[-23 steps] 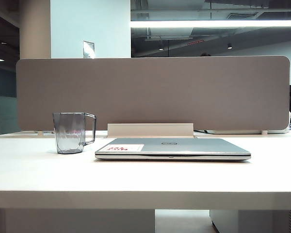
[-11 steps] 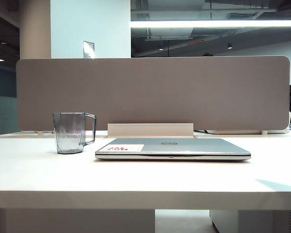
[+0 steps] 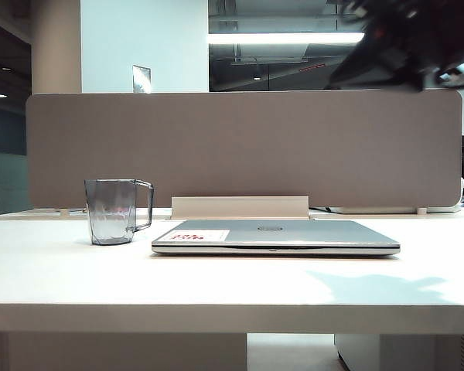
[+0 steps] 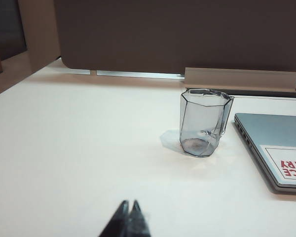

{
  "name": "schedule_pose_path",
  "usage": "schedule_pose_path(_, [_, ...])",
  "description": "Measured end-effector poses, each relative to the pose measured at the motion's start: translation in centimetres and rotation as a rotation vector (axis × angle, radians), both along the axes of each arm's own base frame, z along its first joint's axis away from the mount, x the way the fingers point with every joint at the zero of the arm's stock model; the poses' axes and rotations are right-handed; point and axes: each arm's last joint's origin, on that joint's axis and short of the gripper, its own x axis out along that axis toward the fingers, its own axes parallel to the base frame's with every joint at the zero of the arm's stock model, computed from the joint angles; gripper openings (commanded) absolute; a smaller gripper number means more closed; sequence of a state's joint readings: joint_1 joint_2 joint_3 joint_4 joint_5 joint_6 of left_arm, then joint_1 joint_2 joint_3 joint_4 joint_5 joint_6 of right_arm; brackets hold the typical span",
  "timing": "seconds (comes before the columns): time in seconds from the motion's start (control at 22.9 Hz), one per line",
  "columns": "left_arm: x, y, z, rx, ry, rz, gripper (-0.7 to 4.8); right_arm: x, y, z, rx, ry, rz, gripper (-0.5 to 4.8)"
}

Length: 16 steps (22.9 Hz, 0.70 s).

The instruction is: Pick up the water cup and place it on the side of the laptop close to you.

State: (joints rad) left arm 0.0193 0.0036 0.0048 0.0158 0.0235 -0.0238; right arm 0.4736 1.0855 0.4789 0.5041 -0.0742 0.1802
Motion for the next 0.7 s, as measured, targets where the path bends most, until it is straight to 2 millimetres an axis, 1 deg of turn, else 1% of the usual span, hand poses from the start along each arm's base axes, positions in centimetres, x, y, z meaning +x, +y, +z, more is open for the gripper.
schedule_pose_path(0.04, [0.0, 0.0, 0.0, 0.0, 0.001, 0.0, -0.03, 1.4, 0.7, -0.2, -0.007, 0.016, 0.015, -0.06])
schedule_pose_path(0.09, [0.0, 0.0, 0.0, 0.0, 0.001, 0.0, -0.03, 1.8, 1.0, -0.3, -0.01, 0.023, 0.019, -0.06])
schedule_pose_path(0.22, [0.0, 0.0, 0.0, 0.0, 0.002, 0.0, -0.03, 4.4, 2.5, -0.7, -0.024, 0.062, 0.055, -0.06])
schedule_pose_path(0.26, [0.0, 0.0, 0.0, 0.0, 0.002, 0.0, -0.03, 4.9, 2.8, -0.8, -0.028, 0.071, 0.059, -0.06])
schedule_pose_path(0.39, [0.0, 0.0, 0.0, 0.0, 0.003, 0.0, -0.03, 7.1, 4.5, -1.2, -0.037, 0.094, 0.094, -0.06])
schedule_pose_path(0.52, [0.0, 0.0, -0.1, 0.0, 0.011, 0.0, -0.03, 8.4, 6.1, -1.4, -0.042, 0.106, 0.126, -0.06])
schedule_pose_path(0.61, [0.0, 0.0, -0.1, 0.0, 0.012, 0.0, -0.03, 9.8, 7.8, -1.4, -0.041, 0.103, 0.151, -0.06])
schedule_pose_path(0.7, [0.0, 0.0, -0.1, 0.0, 0.012, 0.001, -0.03, 10.4, 8.8, -1.5, -0.041, 0.101, 0.165, -0.06])
